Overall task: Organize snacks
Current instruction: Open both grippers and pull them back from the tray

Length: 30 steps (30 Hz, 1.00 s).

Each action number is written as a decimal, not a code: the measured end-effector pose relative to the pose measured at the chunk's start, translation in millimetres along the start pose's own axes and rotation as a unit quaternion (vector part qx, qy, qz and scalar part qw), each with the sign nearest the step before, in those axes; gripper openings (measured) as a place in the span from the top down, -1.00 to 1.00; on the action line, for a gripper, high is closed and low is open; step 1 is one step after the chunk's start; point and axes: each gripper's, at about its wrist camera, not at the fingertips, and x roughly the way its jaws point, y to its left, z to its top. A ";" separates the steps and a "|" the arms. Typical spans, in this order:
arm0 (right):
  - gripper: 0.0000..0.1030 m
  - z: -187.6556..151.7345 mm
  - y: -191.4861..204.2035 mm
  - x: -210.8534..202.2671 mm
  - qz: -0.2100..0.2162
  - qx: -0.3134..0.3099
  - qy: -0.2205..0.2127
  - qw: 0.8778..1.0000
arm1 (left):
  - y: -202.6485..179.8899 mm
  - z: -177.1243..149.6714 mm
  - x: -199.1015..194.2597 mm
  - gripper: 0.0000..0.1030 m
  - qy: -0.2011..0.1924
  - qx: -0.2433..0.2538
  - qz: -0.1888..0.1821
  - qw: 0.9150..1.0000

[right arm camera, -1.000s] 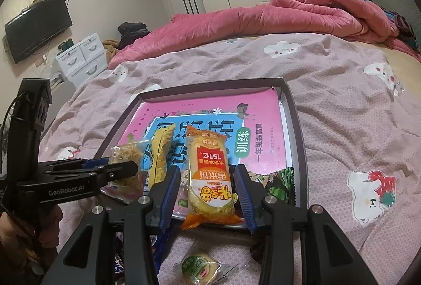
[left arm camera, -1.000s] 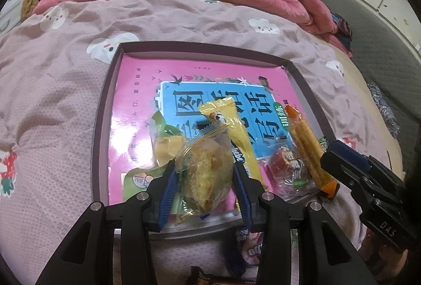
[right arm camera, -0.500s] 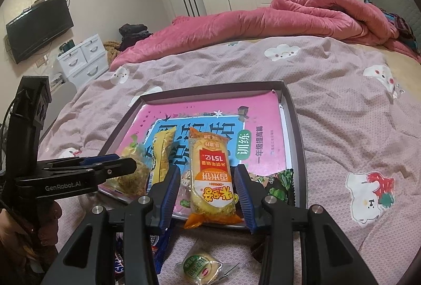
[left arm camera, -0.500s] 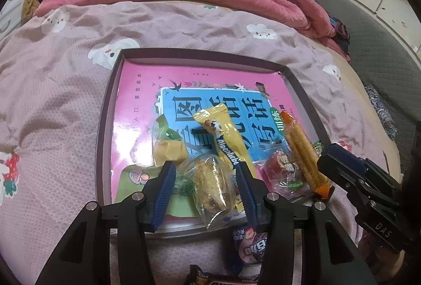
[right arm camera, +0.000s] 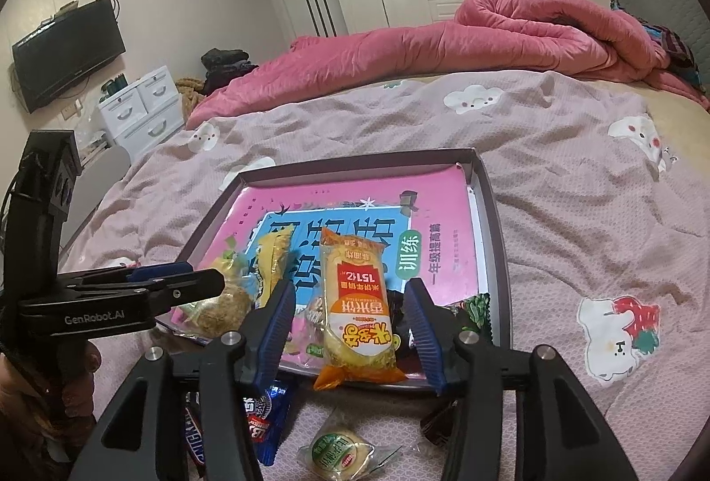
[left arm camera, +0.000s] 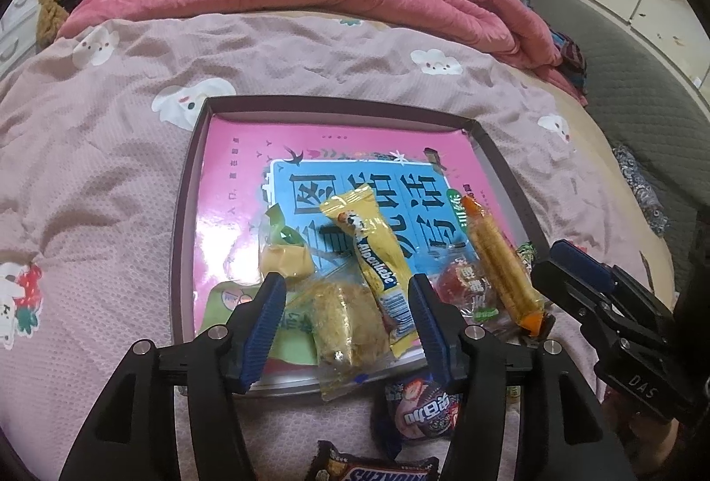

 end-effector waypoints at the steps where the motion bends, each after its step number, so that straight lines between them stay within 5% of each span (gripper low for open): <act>1: -0.01 0.4 -0.1 -0.3 0.000 0.000 -0.001 1.000 | -0.4 0.2 -0.8 -0.16 -0.001 0.001 0.000 1.000; 11: -0.09 2.7 -6.0 -5.8 -0.004 0.011 -0.011 1.000 | -0.4 2.9 -12.7 -0.36 -0.009 -0.003 -0.003 1.000; 30: -0.23 8.8 -25.8 -28.8 -0.018 0.053 -0.037 0.998 | 3.5 2.8 -30.9 -0.46 -0.017 -0.008 -0.006 1.000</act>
